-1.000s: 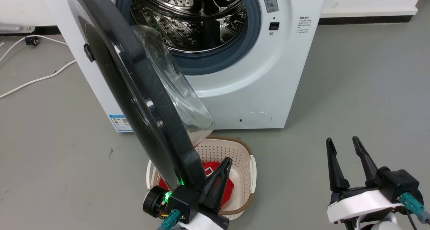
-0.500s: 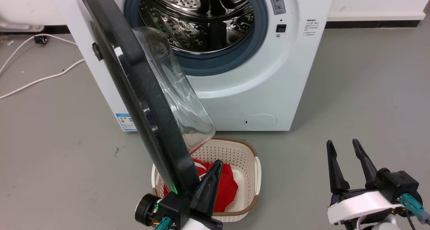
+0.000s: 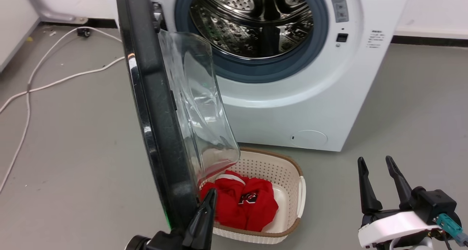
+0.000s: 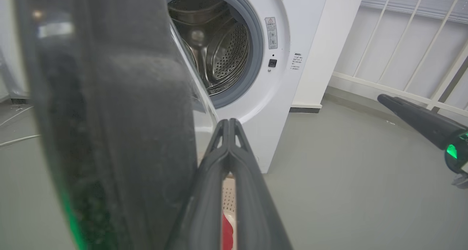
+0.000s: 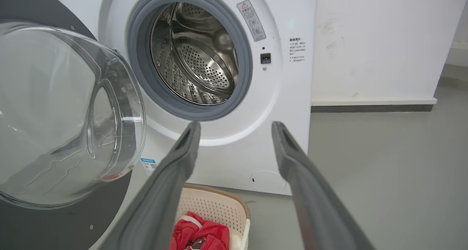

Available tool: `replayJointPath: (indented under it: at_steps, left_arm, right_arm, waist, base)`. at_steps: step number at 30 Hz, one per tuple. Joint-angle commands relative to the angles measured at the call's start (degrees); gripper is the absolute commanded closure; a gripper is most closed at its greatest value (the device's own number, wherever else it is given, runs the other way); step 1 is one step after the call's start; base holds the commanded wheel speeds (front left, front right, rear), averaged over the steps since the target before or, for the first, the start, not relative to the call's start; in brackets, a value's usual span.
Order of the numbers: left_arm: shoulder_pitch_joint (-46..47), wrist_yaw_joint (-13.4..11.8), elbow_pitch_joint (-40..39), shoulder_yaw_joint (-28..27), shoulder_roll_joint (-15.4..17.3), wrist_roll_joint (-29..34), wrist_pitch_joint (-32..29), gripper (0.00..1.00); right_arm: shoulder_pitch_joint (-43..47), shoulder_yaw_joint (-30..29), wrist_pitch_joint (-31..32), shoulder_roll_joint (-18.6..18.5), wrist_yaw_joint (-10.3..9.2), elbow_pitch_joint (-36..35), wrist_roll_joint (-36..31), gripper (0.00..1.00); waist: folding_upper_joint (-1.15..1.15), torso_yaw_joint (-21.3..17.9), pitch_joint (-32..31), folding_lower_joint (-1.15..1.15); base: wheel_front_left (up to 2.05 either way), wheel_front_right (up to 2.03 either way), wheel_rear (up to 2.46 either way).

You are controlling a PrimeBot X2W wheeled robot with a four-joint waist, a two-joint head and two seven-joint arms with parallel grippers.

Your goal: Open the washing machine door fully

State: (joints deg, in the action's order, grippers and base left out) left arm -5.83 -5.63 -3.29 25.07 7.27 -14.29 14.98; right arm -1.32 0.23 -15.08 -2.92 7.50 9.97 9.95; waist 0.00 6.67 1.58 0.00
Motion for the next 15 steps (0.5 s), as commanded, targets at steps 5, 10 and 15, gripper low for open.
replayJointPath:
  at_steps: [5, 10, 15]
  left_arm:
    - [-3.3, -2.5, -2.4, -2.6, 2.0, -0.4, 0.0, 1.00]
    - [-5.0, -4.6, -3.3, -5.1, 2.9, -0.8, 0.0, 1.00]
    - [-5.7, -6.1, -3.0, -8.9, 5.0, -1.3, 0.1, 1.00]
  right_arm:
    - [0.4, -0.2, -0.1, 0.1, -0.02, 0.2, 0.2, 0.00]
    - [0.6, -0.4, -0.1, 0.1, -0.02, 0.3, 0.2, 0.00]
    - [0.4, -0.1, -0.1, 0.1, -0.02, 0.4, 0.3, 0.00]
  waist:
    - [0.00, 3.8, 0.1, 0.00]
    - [0.00, 6.2, 0.2, 0.00]
    - [0.00, 7.5, 0.3, 0.00]
  base:
    - [0.00, 0.00, 0.00]
    - [0.00, 0.00, 0.00]
    - [0.00, 0.00, 0.00]
